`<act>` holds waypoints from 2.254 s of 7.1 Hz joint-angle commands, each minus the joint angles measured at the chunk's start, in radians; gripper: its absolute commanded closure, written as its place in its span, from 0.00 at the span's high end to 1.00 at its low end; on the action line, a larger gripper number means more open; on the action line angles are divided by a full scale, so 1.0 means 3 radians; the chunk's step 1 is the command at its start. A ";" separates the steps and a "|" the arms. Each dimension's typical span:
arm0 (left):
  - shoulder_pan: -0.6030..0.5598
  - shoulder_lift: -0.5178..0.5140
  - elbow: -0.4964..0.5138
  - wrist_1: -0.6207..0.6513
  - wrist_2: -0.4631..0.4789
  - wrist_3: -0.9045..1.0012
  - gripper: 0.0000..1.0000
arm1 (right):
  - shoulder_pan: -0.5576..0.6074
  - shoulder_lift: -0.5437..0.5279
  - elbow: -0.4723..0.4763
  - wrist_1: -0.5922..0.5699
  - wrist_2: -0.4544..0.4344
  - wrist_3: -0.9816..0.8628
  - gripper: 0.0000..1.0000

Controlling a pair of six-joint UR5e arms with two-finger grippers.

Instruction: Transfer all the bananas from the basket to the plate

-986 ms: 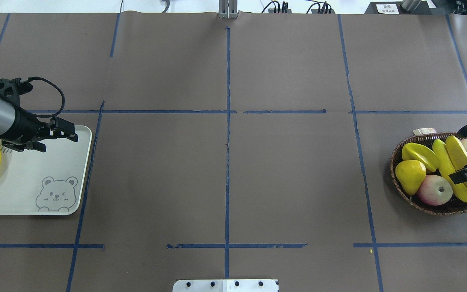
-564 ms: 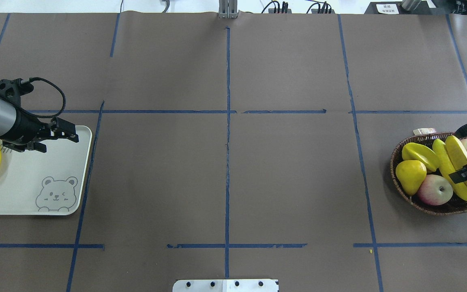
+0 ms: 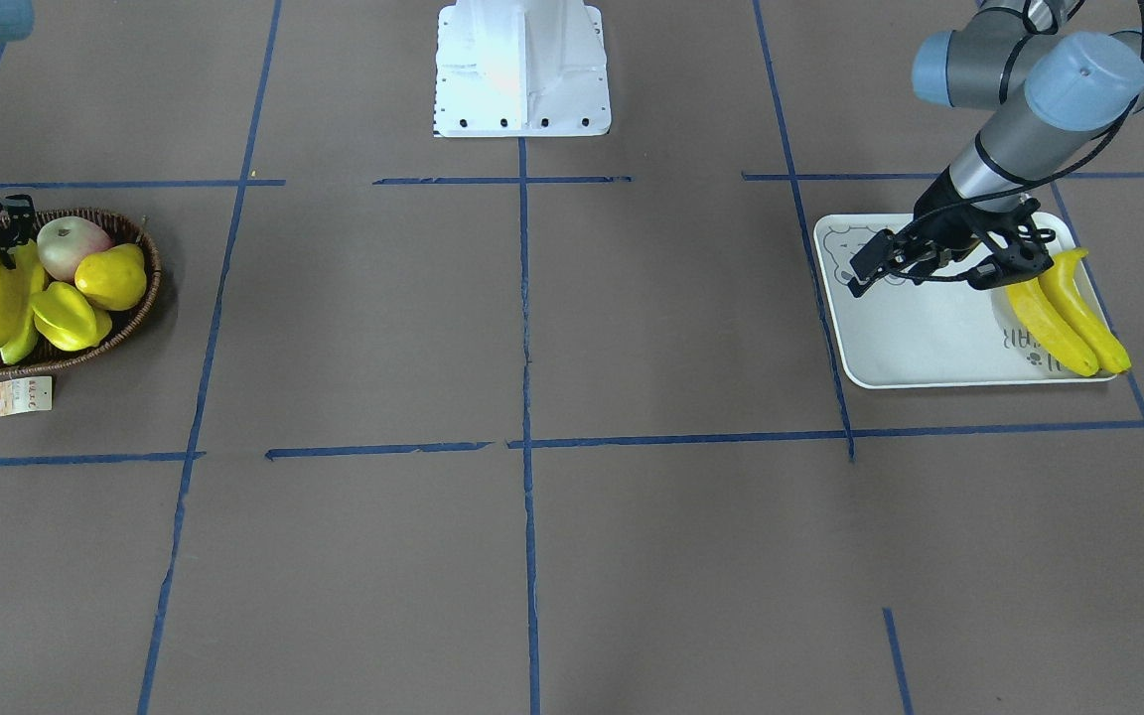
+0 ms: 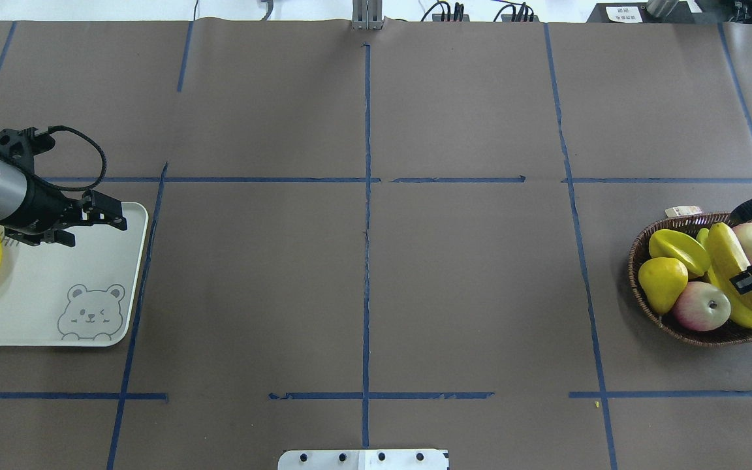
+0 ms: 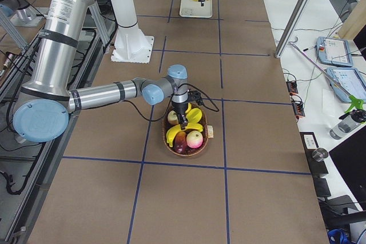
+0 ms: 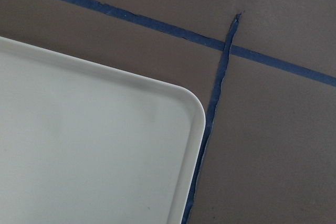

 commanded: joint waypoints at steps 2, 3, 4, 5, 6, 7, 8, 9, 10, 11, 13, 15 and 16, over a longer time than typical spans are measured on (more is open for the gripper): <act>0.0000 0.0000 0.0000 0.0000 0.0000 0.0000 1.00 | 0.0008 -0.0014 0.0055 -0.0003 0.0010 0.0001 0.04; 0.0000 0.0000 -0.0005 0.0000 0.0000 0.0000 1.00 | 0.0023 -0.0029 0.0090 -0.0003 0.0015 0.0001 0.02; 0.0000 0.0000 -0.0010 0.0000 0.0000 0.0000 1.00 | 0.0094 -0.0035 0.0136 -0.0013 0.0020 -0.0004 0.00; 0.0000 0.0000 -0.0015 0.0000 0.0000 0.0000 1.00 | 0.0231 -0.0030 0.0223 -0.0110 0.0091 -0.0004 0.00; 0.0000 -0.0005 -0.0015 0.0000 0.0000 0.0000 1.00 | 0.0354 0.0006 0.0401 -0.0333 0.0213 -0.0009 0.00; 0.0000 -0.0015 -0.0015 0.0000 0.0000 -0.0005 1.00 | 0.0370 0.0011 0.0524 -0.0422 0.0255 -0.0025 0.00; 0.0000 -0.0035 -0.0015 0.0000 0.0000 -0.0005 1.00 | 0.0376 0.0123 0.0530 -0.0423 0.0356 -0.0025 0.00; 0.0000 -0.0086 -0.0010 0.0005 -0.0005 -0.0020 1.00 | 0.0376 0.0316 0.0515 -0.0428 0.0489 0.0001 0.00; 0.0000 -0.0178 -0.0010 0.0000 -0.0025 -0.0056 1.00 | 0.0376 0.0490 0.0505 -0.0433 0.0592 0.0001 0.00; 0.0005 -0.0356 0.0000 0.0000 -0.0046 -0.0264 1.00 | 0.0371 0.0679 0.0475 -0.0433 0.0714 0.0006 0.00; 0.0219 -0.0815 0.0061 -0.0015 -0.0016 -0.0729 1.00 | 0.0173 0.1134 0.0373 -0.0428 0.0792 0.0310 0.00; 0.0235 -0.1144 0.0061 -0.0046 -0.0031 -0.0995 1.00 | -0.0180 0.1727 0.0204 -0.0428 0.0751 0.0852 0.00; 0.0241 -0.1287 0.0061 -0.0041 -0.0036 -0.1108 1.00 | -0.0379 0.1917 0.0158 -0.0428 0.0584 0.1118 0.00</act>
